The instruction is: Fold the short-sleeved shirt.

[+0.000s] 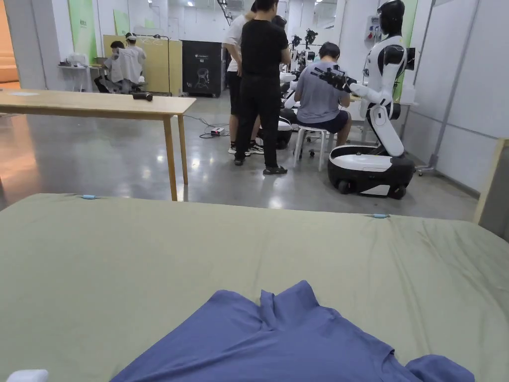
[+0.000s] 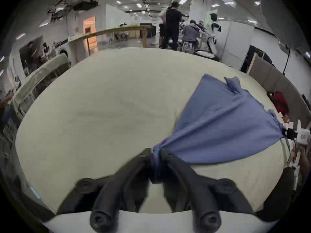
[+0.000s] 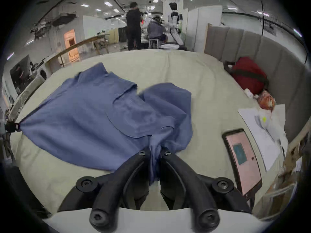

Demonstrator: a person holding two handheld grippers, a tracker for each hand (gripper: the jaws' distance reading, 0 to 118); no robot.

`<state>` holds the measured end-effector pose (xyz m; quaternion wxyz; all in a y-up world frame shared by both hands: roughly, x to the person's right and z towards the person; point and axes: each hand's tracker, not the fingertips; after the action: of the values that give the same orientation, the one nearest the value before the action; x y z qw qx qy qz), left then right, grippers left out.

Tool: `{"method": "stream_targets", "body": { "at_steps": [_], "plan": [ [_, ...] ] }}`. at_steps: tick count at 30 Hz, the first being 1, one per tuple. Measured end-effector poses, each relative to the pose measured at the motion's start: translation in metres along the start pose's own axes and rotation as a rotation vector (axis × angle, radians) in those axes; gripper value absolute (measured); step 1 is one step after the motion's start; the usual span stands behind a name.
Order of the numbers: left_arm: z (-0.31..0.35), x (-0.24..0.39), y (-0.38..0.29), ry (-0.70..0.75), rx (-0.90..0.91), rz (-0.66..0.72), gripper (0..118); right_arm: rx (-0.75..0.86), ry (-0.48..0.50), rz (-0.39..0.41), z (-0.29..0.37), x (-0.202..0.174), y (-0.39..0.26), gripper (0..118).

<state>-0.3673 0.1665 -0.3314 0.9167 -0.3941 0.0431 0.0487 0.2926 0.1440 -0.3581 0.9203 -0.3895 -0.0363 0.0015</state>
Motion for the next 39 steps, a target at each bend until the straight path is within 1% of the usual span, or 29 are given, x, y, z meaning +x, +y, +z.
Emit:
{"method": "stream_targets", "body": {
  "at_steps": [1, 2, 3, 4, 6, 8, 9, 10, 11, 12, 13, 14, 15, 16, 17, 18, 21, 24, 25, 26, 27, 28, 29, 30, 32, 33, 36, 38, 39],
  "plan": [
    [0.007, 0.002, 0.002, 0.036, 0.013, -0.035, 86, 0.016, -0.003, 0.001, 0.006, 0.000, 0.003, 47],
    [0.018, 0.006, 0.006, 0.048, 0.045, -0.065, 108, 0.054, -0.028, 0.024, 0.018, -0.002, 0.013, 84],
    [0.032, 0.010, 0.010, 0.049, 0.091, -0.085, 106, 0.096, -0.028, 0.036, 0.031, -0.005, 0.022, 101],
    [0.050, 0.017, 0.017, 0.051, 0.183, -0.096, 106, 0.170, 0.006, 0.041, 0.053, -0.014, 0.031, 108],
    [0.081, 0.034, 0.035, 0.021, 0.328, -0.096, 108, 0.339, 0.101, 0.036, 0.087, -0.031, 0.052, 109],
    [0.102, 0.051, 0.047, -0.009, 0.435, -0.115, 108, 0.442, 0.173, 0.048, 0.111, -0.052, 0.067, 109],
    [0.111, 0.062, 0.051, -0.001, 0.498, -0.133, 108, 0.504, 0.186, 0.061, 0.121, -0.065, 0.074, 108],
    [0.117, 0.069, 0.054, 0.020, 0.517, -0.149, 107, 0.537, 0.186, 0.067, 0.125, -0.073, 0.077, 102],
    [0.123, 0.077, 0.058, 0.038, 0.543, -0.155, 100, 0.564, 0.215, 0.080, 0.130, -0.082, 0.080, 86],
    [0.126, 0.081, 0.060, 0.033, 0.544, -0.147, 95, 0.596, 0.232, 0.084, 0.133, -0.093, 0.081, 77],
    [0.125, 0.082, 0.061, 0.024, 0.533, -0.139, 95, 0.612, 0.217, 0.095, 0.134, -0.102, 0.082, 77],
    [0.125, 0.083, 0.064, 0.015, 0.521, -0.131, 71, 0.606, 0.186, 0.106, 0.133, -0.112, 0.084, 42],
    [0.125, 0.083, 0.065, 0.006, 0.507, -0.117, 34, 0.598, 0.161, 0.121, 0.130, -0.119, 0.086, 12],
    [0.122, 0.079, 0.066, -0.002, 0.474, -0.102, 1, 0.597, 0.184, 0.119, 0.127, -0.123, 0.085, 8],
    [0.119, 0.073, 0.064, -0.026, 0.464, -0.091, 1, 0.574, 0.228, 0.113, 0.125, -0.127, 0.086, 8],
    [0.117, 0.066, 0.064, -0.033, 0.435, -0.073, 1, 0.556, 0.238, 0.100, 0.122, -0.130, 0.086, 8],
    [0.102, 0.034, 0.057, 0.021, 0.324, -0.050, 1, 0.555, 0.240, 0.104, 0.117, -0.137, 0.080, 8],
    [0.084, 0.001, 0.042, -0.008, 0.216, -0.009, 1, 0.523, 0.255, 0.102, 0.107, -0.141, 0.077, 8],
    [0.076, -0.006, 0.036, -0.012, 0.186, -0.017, 6, 0.513, 0.259, 0.102, 0.104, -0.142, 0.076, 8],
    [0.068, -0.012, 0.029, -0.009, 0.158, -0.019, 37, 0.500, 0.264, 0.100, 0.099, -0.144, 0.075, 8],
    [0.060, -0.018, 0.024, -0.009, 0.116, -0.022, 83, 0.485, 0.268, 0.096, 0.095, -0.145, 0.075, 8],
    [0.050, -0.021, 0.018, -0.014, 0.082, -0.025, 116, 0.474, 0.270, 0.095, 0.090, -0.146, 0.075, 8],
    [0.038, -0.023, 0.012, -0.019, 0.045, -0.038, 115, 0.465, 0.272, 0.095, 0.086, -0.148, 0.075, 8],
    [0.034, -0.025, 0.011, -0.040, 0.107, -0.040, 114, 0.457, 0.272, 0.097, 0.082, -0.150, 0.075, 8],
    [0.015, -0.028, 0.009, 0.009, 0.016, -0.015, 114, 0.441, 0.273, 0.101, 0.076, -0.154, 0.075, 8],
    [-0.009, -0.039, 0.007, 0.004, 0.019, -0.007, 114, 0.433, 0.272, 0.104, 0.073, -0.155, 0.075, 8],
    [-0.045, -0.047, 0.013, -0.012, 0.003, 0.013, 111, 0.408, 0.269, 0.102, 0.064, -0.157, 0.076, 8],
    [-0.047, -0.031, 0.015, -0.012, -0.016, 0.004, 103, 0.395, 0.260, 0.101, 0.057, -0.157, 0.077, 8],
    [-0.057, -0.029, 0.016, -0.022, -0.034, -0.008, 94, 0.385, 0.254, 0.101, 0.053, -0.157, 0.077, 8]
  ]
}}
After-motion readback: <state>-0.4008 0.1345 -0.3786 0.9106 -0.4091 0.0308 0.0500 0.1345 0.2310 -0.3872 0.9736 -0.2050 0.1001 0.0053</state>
